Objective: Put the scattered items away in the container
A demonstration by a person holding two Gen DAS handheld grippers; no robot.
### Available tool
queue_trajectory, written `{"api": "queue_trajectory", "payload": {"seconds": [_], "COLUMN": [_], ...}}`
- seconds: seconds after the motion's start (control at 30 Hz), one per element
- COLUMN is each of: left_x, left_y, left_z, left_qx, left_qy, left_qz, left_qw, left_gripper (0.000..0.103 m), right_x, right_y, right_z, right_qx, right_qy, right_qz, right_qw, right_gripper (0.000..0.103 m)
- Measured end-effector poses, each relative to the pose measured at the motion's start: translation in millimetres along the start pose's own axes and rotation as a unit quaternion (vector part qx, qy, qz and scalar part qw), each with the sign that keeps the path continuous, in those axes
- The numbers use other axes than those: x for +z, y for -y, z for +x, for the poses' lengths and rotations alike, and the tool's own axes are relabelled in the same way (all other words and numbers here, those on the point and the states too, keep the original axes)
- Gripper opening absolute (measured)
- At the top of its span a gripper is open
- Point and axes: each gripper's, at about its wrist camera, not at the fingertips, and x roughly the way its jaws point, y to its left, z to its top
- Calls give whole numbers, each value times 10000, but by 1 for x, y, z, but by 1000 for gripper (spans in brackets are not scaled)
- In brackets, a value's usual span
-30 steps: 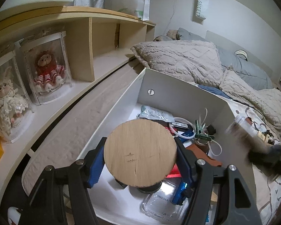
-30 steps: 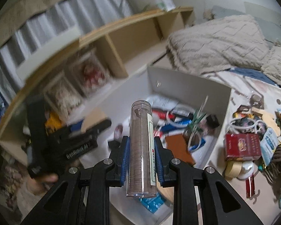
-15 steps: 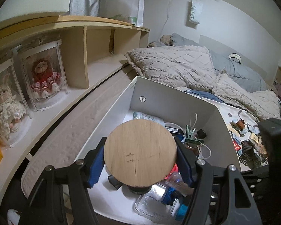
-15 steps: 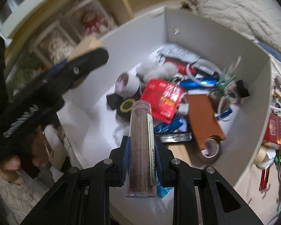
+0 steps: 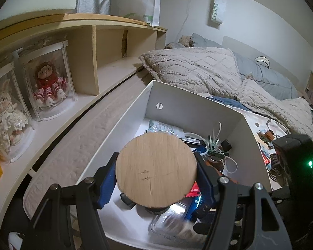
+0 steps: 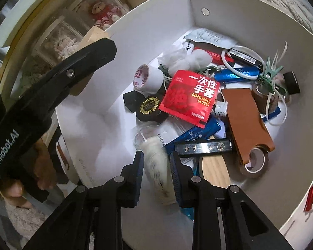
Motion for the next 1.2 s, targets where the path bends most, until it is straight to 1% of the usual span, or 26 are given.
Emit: {"api": "queue_trajectory", "payload": {"seconds": [0.1, 0.2, 0.33, 0.5, 0.6, 0.7, 0.73, 0.87, 1.03, 1.2], "left_x": [-1, -2, -3, -8, -12, -19, -21, -26, -30, -31], "left_y": [3, 6, 7, 18, 29, 41, 45, 54, 64, 69], "left_z": [0, 1, 7, 21, 32, 39, 40, 41, 48, 53], "left_qx": [-19, -60, -145, -256, -367, -418, -418, -556, -794, -767], "left_qy": [-4, -15, -127, -427, -722, -934, -971, -1097, -1330, -1404], "left_qz": [45, 79, 56, 189, 322, 548, 634, 786, 1027, 1200], "left_qw": [10000, 9999, 9998, 9986, 9962, 9932, 9924, 9893, 9826, 9798], "left_gripper": [67, 67, 67, 67, 67, 67, 67, 67, 67, 67], "right_x": [0, -1, -6, -18, -25, -29, -30, -32, -37, -38], "right_y": [3, 6, 3, 3, 3, 4, 5, 6, 3, 2], "right_z": [-2, -6, -22, -52, -70, -81, -83, -89, -95, -98], "right_qx": [-167, -137, -211, -552, -879, -1219, -1258, -1353, -1312, -1261], "right_qy": [57, 115, 343, 762, 1020, 1181, 1213, 1348, 1525, 1605], "right_qz": [53, 91, 15, -73, -159, -122, -112, -102, -70, -28], "right_qw": [9998, 9998, 9992, 9955, 9908, 9854, 9846, 9815, 9795, 9789], "right_gripper": [26, 26, 26, 26, 26, 26, 26, 26, 26, 26]}}
